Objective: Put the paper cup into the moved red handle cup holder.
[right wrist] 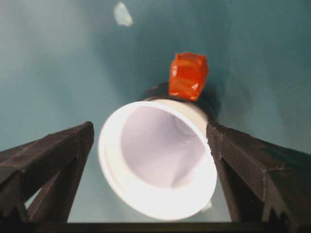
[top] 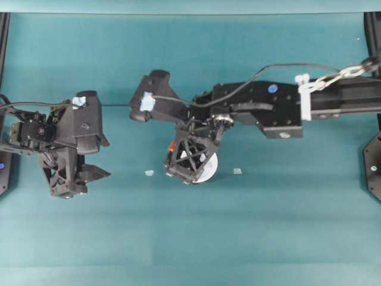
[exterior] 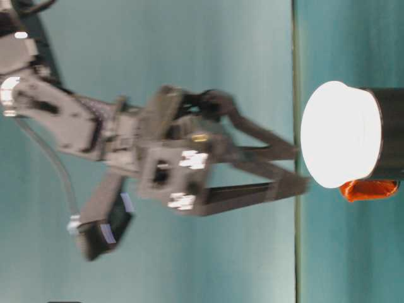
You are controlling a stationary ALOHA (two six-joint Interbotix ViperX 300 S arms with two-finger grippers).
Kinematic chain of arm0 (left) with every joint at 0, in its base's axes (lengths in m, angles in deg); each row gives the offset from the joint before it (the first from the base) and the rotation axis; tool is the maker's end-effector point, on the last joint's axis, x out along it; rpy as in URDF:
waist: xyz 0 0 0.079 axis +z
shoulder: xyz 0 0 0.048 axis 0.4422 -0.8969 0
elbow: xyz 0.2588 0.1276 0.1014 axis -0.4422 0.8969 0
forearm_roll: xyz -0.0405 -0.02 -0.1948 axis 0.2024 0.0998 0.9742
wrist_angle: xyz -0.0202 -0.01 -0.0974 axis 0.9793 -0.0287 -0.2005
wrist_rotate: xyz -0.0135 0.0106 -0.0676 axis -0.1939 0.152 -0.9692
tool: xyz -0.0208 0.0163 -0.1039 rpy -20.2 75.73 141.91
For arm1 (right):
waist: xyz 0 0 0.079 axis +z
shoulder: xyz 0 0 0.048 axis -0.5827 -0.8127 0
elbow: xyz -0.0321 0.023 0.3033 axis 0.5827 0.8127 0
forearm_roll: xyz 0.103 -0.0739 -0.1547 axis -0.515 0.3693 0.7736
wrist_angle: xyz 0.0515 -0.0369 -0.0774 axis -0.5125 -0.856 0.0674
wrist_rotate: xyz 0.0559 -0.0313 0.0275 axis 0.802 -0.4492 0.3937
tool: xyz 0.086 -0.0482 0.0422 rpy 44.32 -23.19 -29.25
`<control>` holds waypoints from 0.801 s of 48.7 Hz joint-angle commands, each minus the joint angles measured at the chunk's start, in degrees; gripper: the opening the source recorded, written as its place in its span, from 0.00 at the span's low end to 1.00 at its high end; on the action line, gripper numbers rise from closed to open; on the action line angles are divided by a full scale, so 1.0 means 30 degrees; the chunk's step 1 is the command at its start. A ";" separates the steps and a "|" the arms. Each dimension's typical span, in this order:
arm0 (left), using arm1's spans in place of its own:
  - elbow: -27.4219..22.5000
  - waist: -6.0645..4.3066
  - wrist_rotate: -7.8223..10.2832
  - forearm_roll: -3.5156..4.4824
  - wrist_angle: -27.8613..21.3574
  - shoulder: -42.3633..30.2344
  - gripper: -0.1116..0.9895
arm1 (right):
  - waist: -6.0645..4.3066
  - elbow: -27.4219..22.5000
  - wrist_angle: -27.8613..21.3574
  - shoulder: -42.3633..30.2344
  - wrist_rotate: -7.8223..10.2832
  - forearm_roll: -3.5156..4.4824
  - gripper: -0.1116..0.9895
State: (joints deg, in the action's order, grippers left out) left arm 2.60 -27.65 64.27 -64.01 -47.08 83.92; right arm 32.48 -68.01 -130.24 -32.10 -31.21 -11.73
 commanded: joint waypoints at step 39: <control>-0.0146 -0.0059 -0.0029 0.0000 0.0352 0.0176 0.87 | 0.1553 0.0879 -0.0381 0.6562 -0.0117 0.0967 0.85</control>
State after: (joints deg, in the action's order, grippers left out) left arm 2.51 -27.74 64.18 -63.92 -46.55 83.92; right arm 36.61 -66.43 -133.32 -15.58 -31.30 -9.01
